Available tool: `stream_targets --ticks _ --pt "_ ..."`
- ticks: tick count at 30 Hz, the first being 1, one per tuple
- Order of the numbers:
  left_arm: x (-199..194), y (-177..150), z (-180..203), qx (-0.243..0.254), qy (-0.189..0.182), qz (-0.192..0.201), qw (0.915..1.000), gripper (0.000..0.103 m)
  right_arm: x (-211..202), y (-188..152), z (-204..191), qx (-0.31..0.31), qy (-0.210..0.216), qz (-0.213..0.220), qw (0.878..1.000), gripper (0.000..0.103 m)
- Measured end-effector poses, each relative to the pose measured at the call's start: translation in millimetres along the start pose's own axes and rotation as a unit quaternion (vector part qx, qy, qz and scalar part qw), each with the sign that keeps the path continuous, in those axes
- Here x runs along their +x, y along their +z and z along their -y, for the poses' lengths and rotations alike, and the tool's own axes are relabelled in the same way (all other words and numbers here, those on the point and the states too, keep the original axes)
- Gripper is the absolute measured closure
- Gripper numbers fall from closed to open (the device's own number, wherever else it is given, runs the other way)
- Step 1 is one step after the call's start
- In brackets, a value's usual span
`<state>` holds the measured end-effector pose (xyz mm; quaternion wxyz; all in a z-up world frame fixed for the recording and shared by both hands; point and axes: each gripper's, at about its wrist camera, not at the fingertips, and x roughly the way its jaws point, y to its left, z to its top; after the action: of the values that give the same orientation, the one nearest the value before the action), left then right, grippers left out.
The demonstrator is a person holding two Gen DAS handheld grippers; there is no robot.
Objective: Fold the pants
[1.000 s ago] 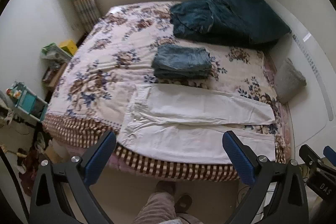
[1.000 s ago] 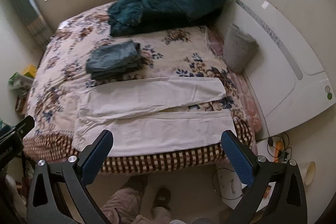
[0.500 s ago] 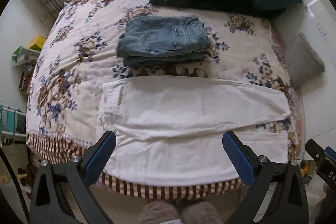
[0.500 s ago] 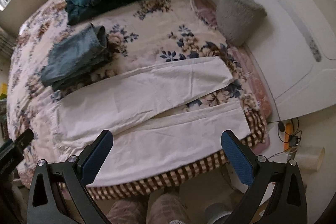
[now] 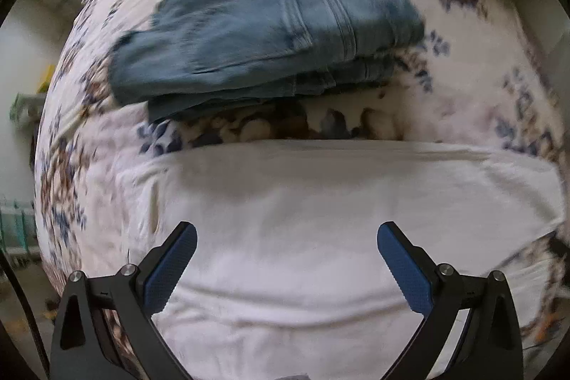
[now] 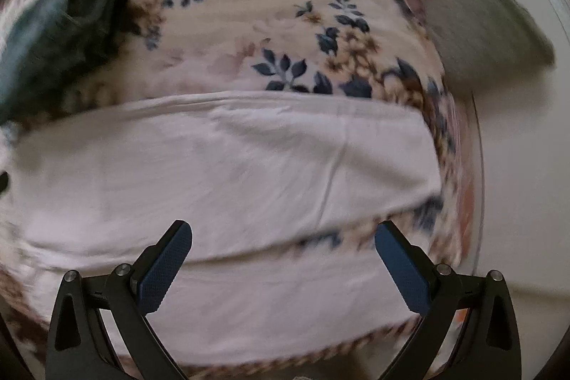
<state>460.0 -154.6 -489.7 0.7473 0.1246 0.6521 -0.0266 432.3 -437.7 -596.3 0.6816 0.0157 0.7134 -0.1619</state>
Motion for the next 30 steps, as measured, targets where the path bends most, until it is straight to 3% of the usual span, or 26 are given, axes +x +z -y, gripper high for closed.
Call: stream_targets --ticks 4,8,13,17,19,20,21,22,24,27,30 --pt "47.9 14.3 25.1 0.063 0.047 0.004 0.9969 0.000 58.4 37.2 -6.5 -0.076 -0.043 -0.012 0.996 0.000" --pt "96.1 32.0 59.3 0.146 0.091 0.012 0.9850 0.000 102.2 69.2 -16.6 -0.125 -0.066 -0.013 0.990 0.000" --pt "135.1 44.9 86.0 0.229 0.095 -0.008 0.9689 0.000 151.0 103.0 -36.1 -0.191 -0.072 -0.044 0.978 0.001" --pt "134.3 59.1 82.3 0.255 0.054 -0.013 0.9654 0.000 157.8 115.6 -46.2 -0.234 -0.061 -0.049 0.969 0.009" --pt "131.5 63.4 80.0 0.271 0.020 -0.012 0.9623 0.010 156.7 119.0 -50.7 -0.248 -0.038 -0.054 0.966 0.028" --pt "130.0 64.4 79.0 0.275 0.000 -0.015 0.9612 0.028 156.0 118.9 -53.2 -0.250 -0.021 -0.058 0.966 0.047" --pt "127.0 64.7 77.9 0.278 -0.036 -0.024 0.9597 0.051 154.0 118.8 -56.0 -0.254 -0.008 -0.059 0.965 0.058" --pt "124.0 64.1 77.9 0.282 -0.053 -0.029 0.9574 0.068 152.4 117.0 -59.4 -0.263 -0.012 -0.054 0.963 0.063" --pt "117.5 62.6 79.8 0.293 -0.070 -0.031 0.9531 0.085 146.1 113.9 -65.1 -0.277 -0.023 -0.040 0.960 0.083" --pt "103.9 64.9 75.8 0.281 -0.077 -0.025 0.9563 0.095 138.1 107.9 -58.8 -0.258 -0.016 -0.028 0.966 0.092" --pt "81.1 59.6 58.9 0.246 -0.090 0.002 0.9651 0.097 123.9 99.2 -38.5 -0.219 0.017 -0.012 0.976 0.094"
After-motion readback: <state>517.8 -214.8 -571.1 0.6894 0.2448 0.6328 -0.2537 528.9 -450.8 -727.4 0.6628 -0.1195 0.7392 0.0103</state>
